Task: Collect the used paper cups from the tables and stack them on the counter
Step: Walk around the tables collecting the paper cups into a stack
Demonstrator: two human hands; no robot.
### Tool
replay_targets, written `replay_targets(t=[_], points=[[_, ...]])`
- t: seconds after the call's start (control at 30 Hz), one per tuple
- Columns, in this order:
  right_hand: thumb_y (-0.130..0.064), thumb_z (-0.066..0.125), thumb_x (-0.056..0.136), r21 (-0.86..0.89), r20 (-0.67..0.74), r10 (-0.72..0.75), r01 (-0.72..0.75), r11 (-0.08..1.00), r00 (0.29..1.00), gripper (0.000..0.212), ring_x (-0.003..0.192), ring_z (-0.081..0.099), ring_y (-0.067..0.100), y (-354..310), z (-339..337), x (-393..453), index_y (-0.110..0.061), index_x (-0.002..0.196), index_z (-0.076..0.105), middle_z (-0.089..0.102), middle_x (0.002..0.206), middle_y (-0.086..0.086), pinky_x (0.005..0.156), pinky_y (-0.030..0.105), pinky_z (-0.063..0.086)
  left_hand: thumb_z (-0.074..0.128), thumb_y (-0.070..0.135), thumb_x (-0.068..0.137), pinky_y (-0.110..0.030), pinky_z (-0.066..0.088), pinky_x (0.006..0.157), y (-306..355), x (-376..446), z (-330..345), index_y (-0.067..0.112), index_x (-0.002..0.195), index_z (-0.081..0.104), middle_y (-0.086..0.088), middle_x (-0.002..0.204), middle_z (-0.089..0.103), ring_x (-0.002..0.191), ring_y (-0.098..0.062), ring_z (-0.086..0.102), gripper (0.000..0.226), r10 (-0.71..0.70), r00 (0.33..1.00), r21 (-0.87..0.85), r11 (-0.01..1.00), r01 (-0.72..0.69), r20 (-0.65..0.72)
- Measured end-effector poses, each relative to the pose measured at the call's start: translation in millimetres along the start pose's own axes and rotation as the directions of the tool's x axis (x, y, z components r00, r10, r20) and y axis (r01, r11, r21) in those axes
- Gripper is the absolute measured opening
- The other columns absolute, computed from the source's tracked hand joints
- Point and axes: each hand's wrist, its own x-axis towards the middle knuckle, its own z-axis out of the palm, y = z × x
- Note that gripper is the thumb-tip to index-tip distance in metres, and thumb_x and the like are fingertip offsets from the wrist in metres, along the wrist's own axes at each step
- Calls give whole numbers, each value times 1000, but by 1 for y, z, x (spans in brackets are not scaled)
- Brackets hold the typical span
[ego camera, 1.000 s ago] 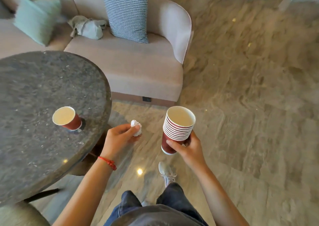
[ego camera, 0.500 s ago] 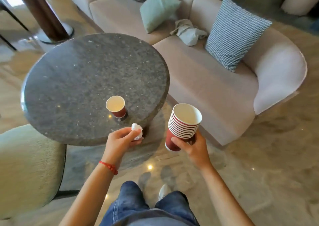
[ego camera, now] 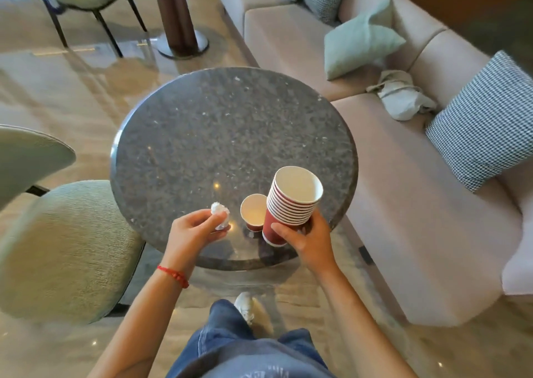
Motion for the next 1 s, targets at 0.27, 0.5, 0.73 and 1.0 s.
replay_targets(t=[0.27, 0.5, 0.73, 1.0], points=[[-35, 83, 58, -50, -27, 15, -16, 999, 1000, 51, 99, 61, -5, 9, 27, 49, -36, 101, 56, 65, 100, -30, 79, 10, 48, 71, 37, 65, -18, 54, 63, 9, 49, -14, 24, 74, 77, -2, 77, 74, 76, -15, 71, 16, -12, 1000, 2, 1000, 12, 1], [-33, 85, 62, -146, 74, 25, -14, 989, 997, 54, 102, 54, -15, 22, 33, 65, -42, 104, 51, 60, 101, -35, 76, 1, 43, 70, 35, 72, -28, 56, 73, -4, 55, -11, 28, 71, 76, -3, 75, 73, 80, -21, 69, 9, -34, 997, 38, 999, 37, -69], [-40, 84, 61, -216, 154, 37, -3, 976, 987, 66, 106, 55, -6, 41, 39, 67, -45, 114, 44, 57, 112, -24, 82, 6, 45, 77, 57, 53, -34, 56, 78, -17, 48, -24, 23, 79, 76, -4, 79, 74, 83, -22, 70, 44, -62, 988, -15, 998, 60, -143], [-49, 79, 59, -247, 201, 89, -38, 968, 976, 76, 113, 46, -14, 64, 45, 64, -49, 122, 37, 50, 123, -20, 85, 2, 40, 77, 51, 53, -26, 57, 72, -23, 34, -32, 21, 79, 76, -4, 79, 74, 82, -20, 70, 39, -76, 976, -71, 996, 63, -206]])
